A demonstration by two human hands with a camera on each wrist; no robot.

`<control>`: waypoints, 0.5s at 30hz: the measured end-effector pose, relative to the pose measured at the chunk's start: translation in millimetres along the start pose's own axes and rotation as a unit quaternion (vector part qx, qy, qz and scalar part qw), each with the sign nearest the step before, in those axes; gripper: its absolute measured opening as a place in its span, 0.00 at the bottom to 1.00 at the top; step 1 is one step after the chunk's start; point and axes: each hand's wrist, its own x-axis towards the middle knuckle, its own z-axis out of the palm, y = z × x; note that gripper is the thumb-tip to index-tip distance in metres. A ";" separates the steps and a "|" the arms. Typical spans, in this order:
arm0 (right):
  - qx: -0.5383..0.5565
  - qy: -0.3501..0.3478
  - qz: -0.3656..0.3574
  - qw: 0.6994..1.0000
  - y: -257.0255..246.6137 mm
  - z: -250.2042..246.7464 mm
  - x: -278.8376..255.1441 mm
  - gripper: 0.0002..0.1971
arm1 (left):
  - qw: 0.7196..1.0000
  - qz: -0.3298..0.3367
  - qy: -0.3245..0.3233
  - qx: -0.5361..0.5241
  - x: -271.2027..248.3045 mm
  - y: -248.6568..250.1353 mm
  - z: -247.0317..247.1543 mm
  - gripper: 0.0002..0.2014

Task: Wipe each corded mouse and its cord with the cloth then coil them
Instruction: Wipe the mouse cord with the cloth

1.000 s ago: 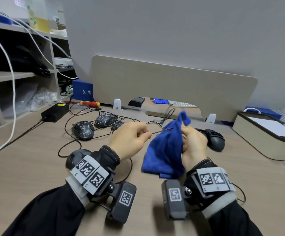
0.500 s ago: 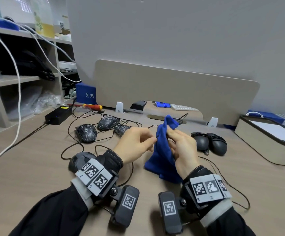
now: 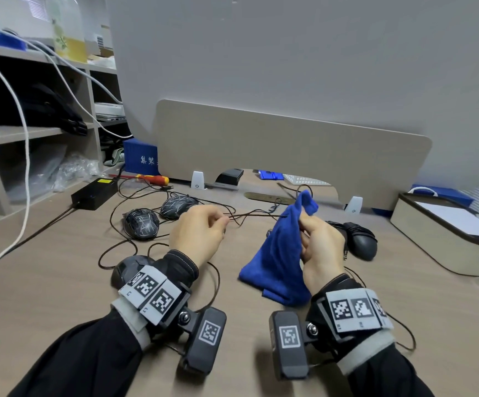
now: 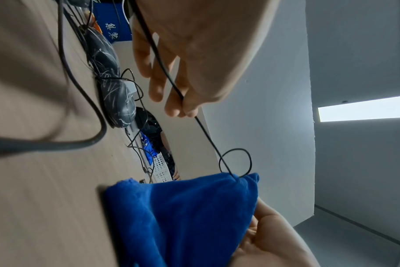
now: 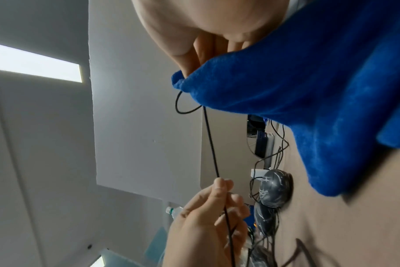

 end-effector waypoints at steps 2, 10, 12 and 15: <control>-0.015 -0.031 0.017 0.999 4.9 5.8 -4.8 0.09 | 1.000 -0.019 0.016 0.001 0.5 0.3 -1.6 0.07; -0.079 -0.109 0.008 0.991 13.0 15.1 -14.5 0.06 | 0.980 0.092 -0.113 -0.137 -11.2 14.0 14.7 0.08; -0.092 -0.105 0.003 0.990 14.1 15.0 -15.2 0.06 | 0.980 0.107 -0.098 -0.136 -11.0 12.1 16.3 0.09; -0.074 -0.081 0.001 0.994 8.6 13.5 -16.0 0.07 | 0.981 0.131 -0.104 -0.102 -11.3 12.5 16.5 0.11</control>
